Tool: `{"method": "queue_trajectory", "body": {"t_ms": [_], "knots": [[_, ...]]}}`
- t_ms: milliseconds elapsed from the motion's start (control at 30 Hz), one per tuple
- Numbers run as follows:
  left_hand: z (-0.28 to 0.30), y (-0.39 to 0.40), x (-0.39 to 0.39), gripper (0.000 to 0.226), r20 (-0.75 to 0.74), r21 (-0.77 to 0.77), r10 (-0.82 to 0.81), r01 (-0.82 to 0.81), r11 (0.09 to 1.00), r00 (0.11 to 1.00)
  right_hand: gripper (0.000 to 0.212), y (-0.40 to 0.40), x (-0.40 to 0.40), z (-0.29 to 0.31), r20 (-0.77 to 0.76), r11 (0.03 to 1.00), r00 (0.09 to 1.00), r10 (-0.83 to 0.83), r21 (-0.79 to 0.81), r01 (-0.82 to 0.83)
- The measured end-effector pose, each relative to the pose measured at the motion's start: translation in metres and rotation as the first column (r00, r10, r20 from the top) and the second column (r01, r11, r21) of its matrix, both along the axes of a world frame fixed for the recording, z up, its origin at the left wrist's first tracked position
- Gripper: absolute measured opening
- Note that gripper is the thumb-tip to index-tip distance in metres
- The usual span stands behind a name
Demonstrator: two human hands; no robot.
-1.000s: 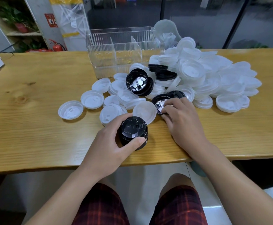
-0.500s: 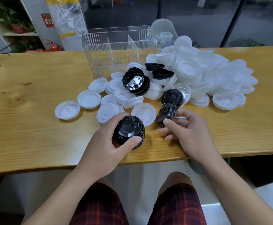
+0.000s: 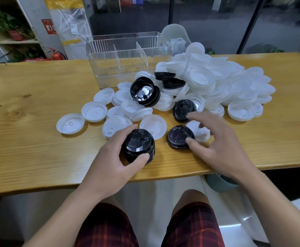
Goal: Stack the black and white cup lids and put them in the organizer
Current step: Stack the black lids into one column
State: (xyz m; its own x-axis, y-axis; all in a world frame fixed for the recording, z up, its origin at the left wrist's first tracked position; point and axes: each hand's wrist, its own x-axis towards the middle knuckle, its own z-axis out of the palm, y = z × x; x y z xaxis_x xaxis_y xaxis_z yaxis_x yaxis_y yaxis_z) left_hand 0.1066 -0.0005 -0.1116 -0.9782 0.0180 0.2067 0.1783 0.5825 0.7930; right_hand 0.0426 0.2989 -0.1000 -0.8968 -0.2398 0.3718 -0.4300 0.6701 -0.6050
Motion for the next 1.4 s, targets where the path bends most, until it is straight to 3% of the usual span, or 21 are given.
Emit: {"method": "queue_trajectory", "body": {"t_ms": [100, 233, 433, 633, 867, 1133, 1400], "knots": [[-0.001, -0.002, 0.0, 0.077, 0.024, 0.007, -0.02, 0.02, 1.0, 1.0, 0.077, 0.0, -0.006, -0.002, 0.175, 0.992, 0.983, 0.051, 0.102, -0.069], [-0.002, -0.002, 0.0, 0.081, 0.039, 0.033, -0.005, 0.004, 0.999, 0.999, 0.077, -0.003, -0.008, -0.002, 0.144, 0.987, 0.988, 0.06, 0.14, -0.08], [0.0, 0.002, -0.001, 0.069, 0.053, 0.054, 0.005, -0.008, 0.999, 0.999, 0.071, -0.01, -0.005, 0.007, 0.007, 0.998, 1.0, -0.014, -0.057, 0.015], [0.002, 0.005, -0.006, 0.073, 0.043, 0.049, 0.05, -0.052, 0.997, 0.998, 0.048, -0.061, 0.012, 0.014, 0.048, 0.966, 0.986, 0.162, -0.213, -0.148], [0.002, 0.008, -0.005, 0.068, 0.036, 0.086, 0.056, -0.059, 0.995, 0.998, 0.041, -0.099, 0.019, 0.018, 0.06, 0.985, 0.986, 0.155, -0.082, -0.15], [-0.007, 0.003, -0.007, 0.089, 0.024, 0.051, 0.065, -0.066, 0.997, 0.998, 0.036, -0.098, 0.022, 0.021, 0.023, 0.988, 0.988, 0.155, -0.017, -0.155], [-0.002, 0.005, -0.003, 0.078, -0.007, -0.018, 0.021, -0.021, 1.0, 1.0, 0.063, -0.101, 0.024, 0.013, 0.015, 0.997, 0.997, 0.074, 0.003, -0.074]]}}
